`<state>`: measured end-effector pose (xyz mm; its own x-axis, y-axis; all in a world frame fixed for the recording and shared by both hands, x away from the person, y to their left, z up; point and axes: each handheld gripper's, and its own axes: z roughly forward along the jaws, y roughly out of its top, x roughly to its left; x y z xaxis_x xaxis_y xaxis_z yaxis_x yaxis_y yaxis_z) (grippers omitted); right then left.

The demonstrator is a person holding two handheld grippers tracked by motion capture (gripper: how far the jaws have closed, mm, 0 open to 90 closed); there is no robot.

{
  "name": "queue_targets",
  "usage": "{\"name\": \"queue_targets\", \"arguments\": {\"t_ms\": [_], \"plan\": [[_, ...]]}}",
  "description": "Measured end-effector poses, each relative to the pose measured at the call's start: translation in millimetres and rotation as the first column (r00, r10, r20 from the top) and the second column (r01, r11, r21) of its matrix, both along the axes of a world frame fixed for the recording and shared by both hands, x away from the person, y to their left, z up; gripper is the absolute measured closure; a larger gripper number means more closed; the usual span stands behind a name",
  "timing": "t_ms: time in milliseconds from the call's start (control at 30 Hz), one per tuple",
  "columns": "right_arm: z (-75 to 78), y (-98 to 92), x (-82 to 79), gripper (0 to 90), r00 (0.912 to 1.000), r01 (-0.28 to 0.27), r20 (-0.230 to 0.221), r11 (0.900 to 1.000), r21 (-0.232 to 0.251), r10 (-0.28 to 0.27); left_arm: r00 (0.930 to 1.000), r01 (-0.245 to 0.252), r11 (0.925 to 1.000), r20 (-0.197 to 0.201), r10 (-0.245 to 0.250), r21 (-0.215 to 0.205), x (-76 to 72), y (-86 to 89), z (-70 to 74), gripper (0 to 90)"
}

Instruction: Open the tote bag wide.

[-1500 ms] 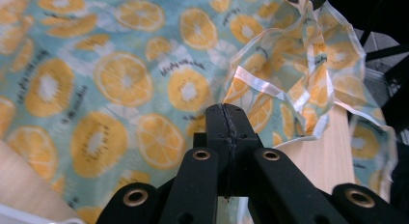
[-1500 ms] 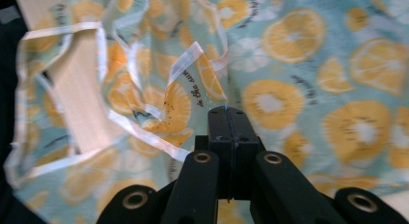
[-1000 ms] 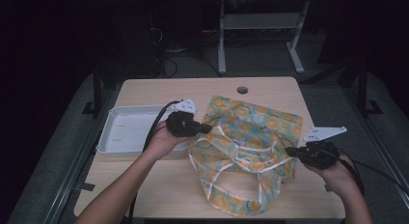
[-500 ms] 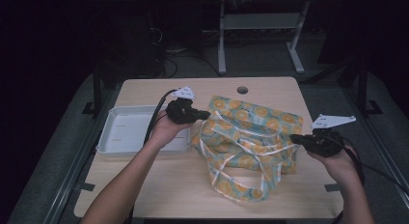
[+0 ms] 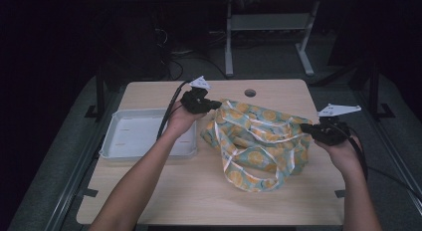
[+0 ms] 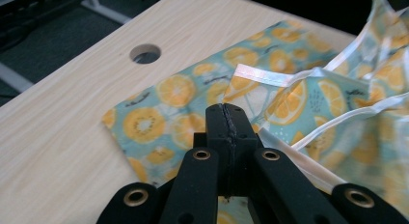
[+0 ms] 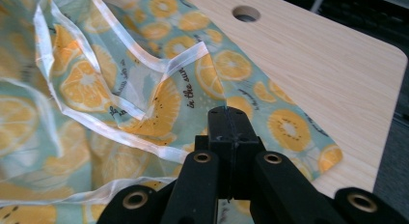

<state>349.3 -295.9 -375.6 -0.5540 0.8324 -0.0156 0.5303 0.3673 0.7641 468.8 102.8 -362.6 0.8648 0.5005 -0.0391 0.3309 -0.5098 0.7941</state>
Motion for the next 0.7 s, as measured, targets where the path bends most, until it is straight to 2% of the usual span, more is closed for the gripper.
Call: {"name": "queue_targets", "arguments": {"t_ms": [167,367,567,700], "plan": [[-11.1,1.0,18.8,89.9,0.9987,0.039,-0.033,0.999,-0.035,-0.040,0.9996,-0.024,0.9983,-0.011,0.025,0.053,18.2,-10.4,-15.4,90.0],[-25.4,2.0,34.9,89.9,0.9956,0.057,-0.071,0.997,-0.058,-0.061,0.9980,-0.047,0.9937,-0.038,0.051,0.102,33.3,-19.8,-35.4,90.0],[-45.3,7.7,41.2,89.8,0.9899,0.041,-0.131,0.995,-0.096,-0.053,0.9952,-0.029,0.9792,-0.085,0.047,0.201,36.0,-29.9,-58.9,90.0],[-58.0,11.1,38.9,89.8,0.9824,0.019,-0.183,0.996,-0.088,-0.035,0.9939,-0.002,0.9707,-0.107,0.029,0.240,33.1,-36.3,-67.2,90.0]]}}
